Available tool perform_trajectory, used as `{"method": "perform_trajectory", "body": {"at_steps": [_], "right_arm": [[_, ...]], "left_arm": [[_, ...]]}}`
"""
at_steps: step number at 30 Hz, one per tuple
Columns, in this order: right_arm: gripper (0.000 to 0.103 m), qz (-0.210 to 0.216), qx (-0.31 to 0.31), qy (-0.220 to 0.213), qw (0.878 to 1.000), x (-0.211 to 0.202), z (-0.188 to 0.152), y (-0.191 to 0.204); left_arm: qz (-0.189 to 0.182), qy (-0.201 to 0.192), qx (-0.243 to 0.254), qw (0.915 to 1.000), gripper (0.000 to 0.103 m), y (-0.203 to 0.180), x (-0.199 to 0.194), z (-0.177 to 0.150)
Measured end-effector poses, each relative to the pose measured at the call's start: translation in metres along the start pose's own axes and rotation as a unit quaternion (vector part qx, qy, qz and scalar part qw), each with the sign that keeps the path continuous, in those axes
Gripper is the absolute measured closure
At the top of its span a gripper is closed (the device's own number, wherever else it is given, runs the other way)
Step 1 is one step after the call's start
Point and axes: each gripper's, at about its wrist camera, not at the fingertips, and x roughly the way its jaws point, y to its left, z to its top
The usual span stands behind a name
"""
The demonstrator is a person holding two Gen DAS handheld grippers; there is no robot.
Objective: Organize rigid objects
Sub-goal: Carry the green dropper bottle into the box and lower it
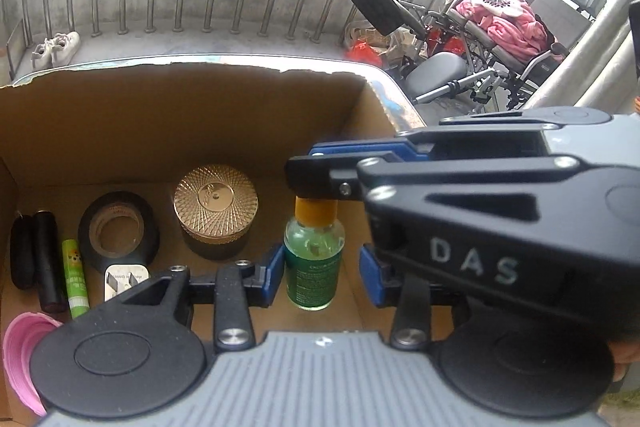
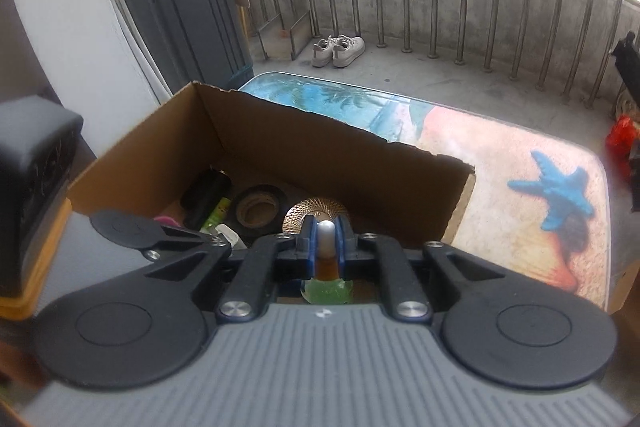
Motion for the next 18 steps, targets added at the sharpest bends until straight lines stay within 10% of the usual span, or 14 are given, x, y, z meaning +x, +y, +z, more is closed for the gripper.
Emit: {"method": "perform_trajectory", "body": {"at_steps": [18], "right_arm": [[0.092,-0.028,-0.030,0.012,0.999,0.016,-0.005,0.013]], "left_arm": [[-0.003,0.000,0.017,0.9999,0.046,-0.009,-0.003,-0.003]]}}
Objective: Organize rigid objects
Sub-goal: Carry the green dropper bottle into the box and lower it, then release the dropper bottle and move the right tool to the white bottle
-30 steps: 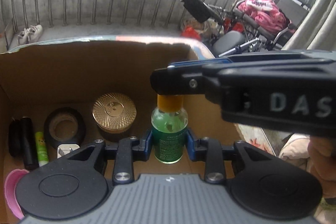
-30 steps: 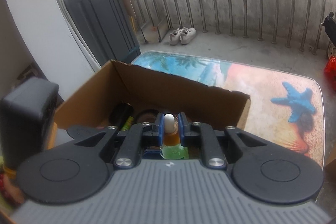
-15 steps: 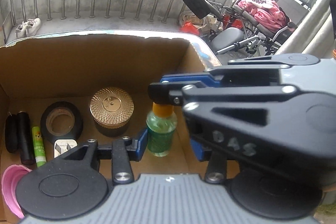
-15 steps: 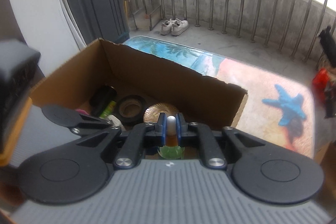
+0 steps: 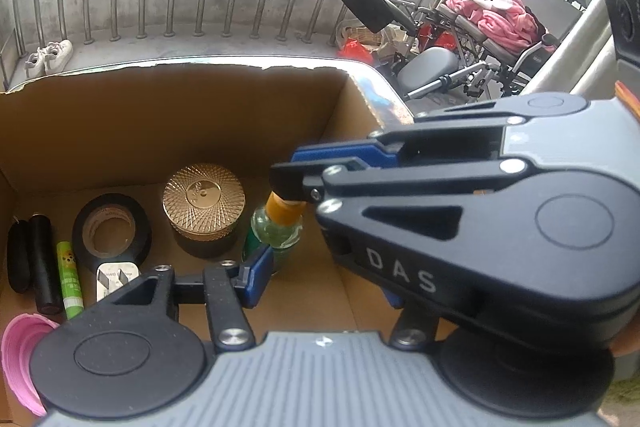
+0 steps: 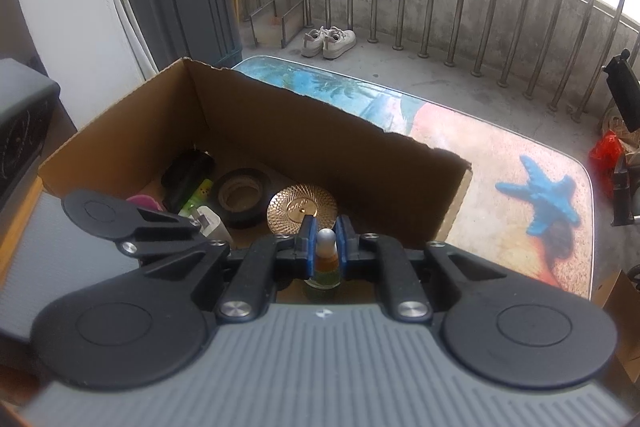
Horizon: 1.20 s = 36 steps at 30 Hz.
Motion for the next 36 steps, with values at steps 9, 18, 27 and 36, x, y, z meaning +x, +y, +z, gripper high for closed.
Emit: {"method": "perform_trajectory", "body": {"at_steps": [9,18,27,36], "right_arm": [[0.080,0.001,0.011,-0.017,1.000,-0.016,0.006,0.004],[0.059,-0.001,0.074,-0.074,0.994,-0.077,-0.008,0.004],[0.044,-0.002,0.176,-0.170,0.970,-0.174,-0.069,0.019],[0.026,0.016,0.221,-0.221,0.950,-0.235,-0.141,0.064]], "left_arm": [[0.000,-0.014,-0.003,0.9999,0.032,0.002,-0.008,-0.001],[-0.007,-0.055,-0.011,0.9984,0.020,0.001,-0.044,-0.009],[-0.018,-0.114,0.007,0.9933,0.015,-0.004,-0.115,-0.036],[-0.006,-0.144,0.040,0.9888,0.009,-0.003,-0.181,-0.091]]}}
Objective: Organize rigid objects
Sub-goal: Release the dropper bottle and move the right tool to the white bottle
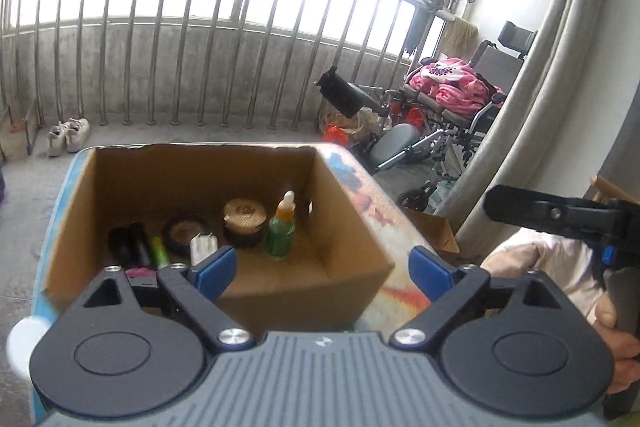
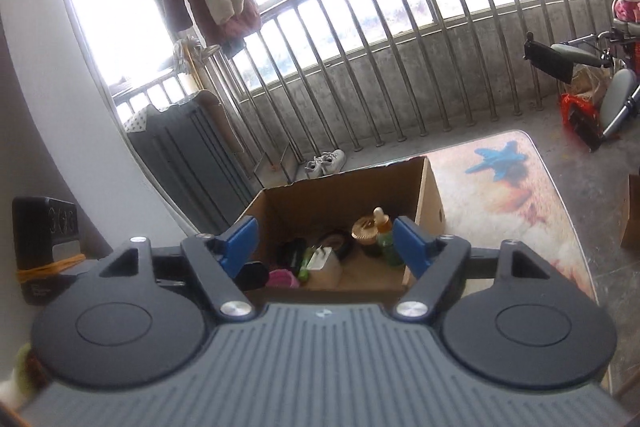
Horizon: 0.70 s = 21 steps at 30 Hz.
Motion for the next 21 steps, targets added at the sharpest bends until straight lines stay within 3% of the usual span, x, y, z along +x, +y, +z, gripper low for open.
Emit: {"method": "perform_trajectory", "body": {"at_steps": [9,21], "right_arm": [[0.024,0.019,0.016,0.022,0.999,-0.022,-0.040,0.025],[0.024,0.085,0.005,0.067,0.994,0.007,-0.049,0.069]], "left_arm": [[0.065,-0.010,-0.019,0.9976,0.009,0.023,-0.047,-0.033],[0.152,-0.011,-0.053,0.9869,0.009,0.065,-0.084,-0.066]]}}
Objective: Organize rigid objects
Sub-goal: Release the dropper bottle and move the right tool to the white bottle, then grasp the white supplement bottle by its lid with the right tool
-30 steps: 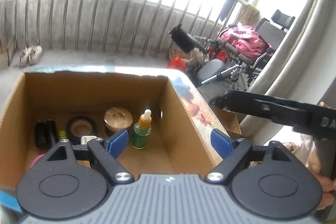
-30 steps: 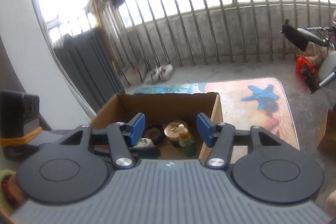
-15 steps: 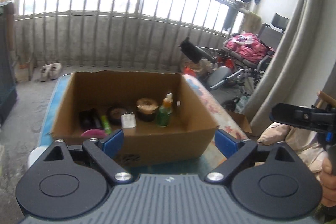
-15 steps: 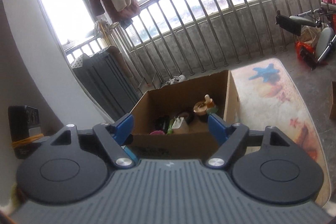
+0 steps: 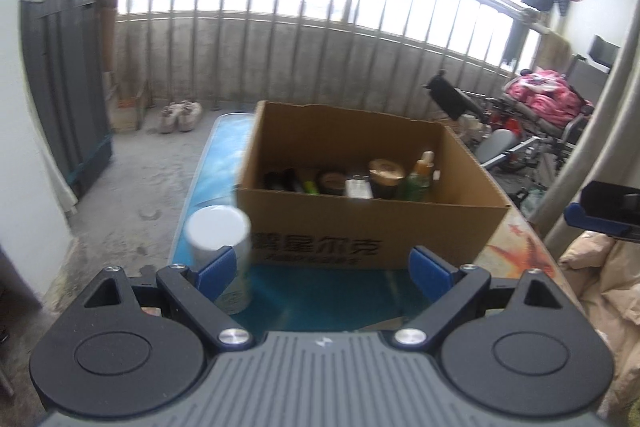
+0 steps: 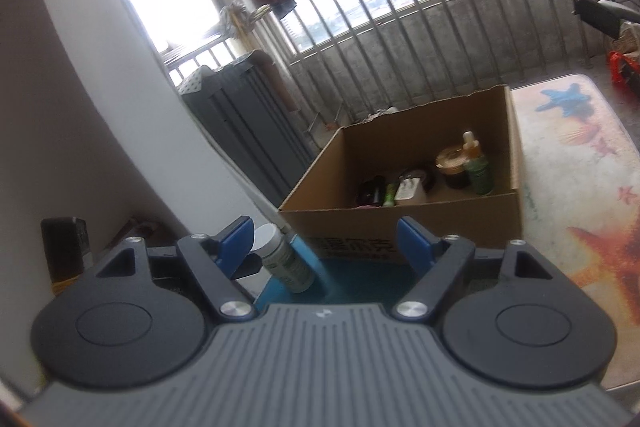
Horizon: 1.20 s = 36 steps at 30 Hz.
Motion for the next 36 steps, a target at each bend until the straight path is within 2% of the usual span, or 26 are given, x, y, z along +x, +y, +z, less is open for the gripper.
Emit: {"method": "perform_trajectory", "body": {"at_steps": [6,15,22,27,32,36], "right_arm": [[0.024,0.030,-0.018,0.033,0.999,0.035,0.004,0.024],[0.024,0.051,-0.045,0.096,0.993,0.129,0.007,0.061],[0.030,0.033,-0.085,0.139,0.986,0.206,0.007,0.086],[0.034,0.026,-0.105,0.172,0.979,0.244,0.001,0.093],[0.037,0.023,-0.119,0.191,0.974,0.271,-0.004,0.095],[0.040,0.021,-0.127,0.201,0.971,0.287,-0.004,0.097]], "left_arm": [[0.032,-0.004,-0.009,0.9994,0.009,0.021,0.005,-0.012],[0.074,-0.019,-0.020,0.9969,0.009,0.043,0.045,-0.024],[0.076,-0.036,-0.033,0.9959,0.009,0.053,0.069,-0.032],[0.064,-0.036,-0.035,0.9966,0.015,0.058,0.083,-0.036],[0.055,-0.034,-0.040,0.9971,0.028,0.061,0.094,-0.040],[0.057,-0.035,-0.040,0.9970,0.033,0.063,0.099,-0.042]]}}
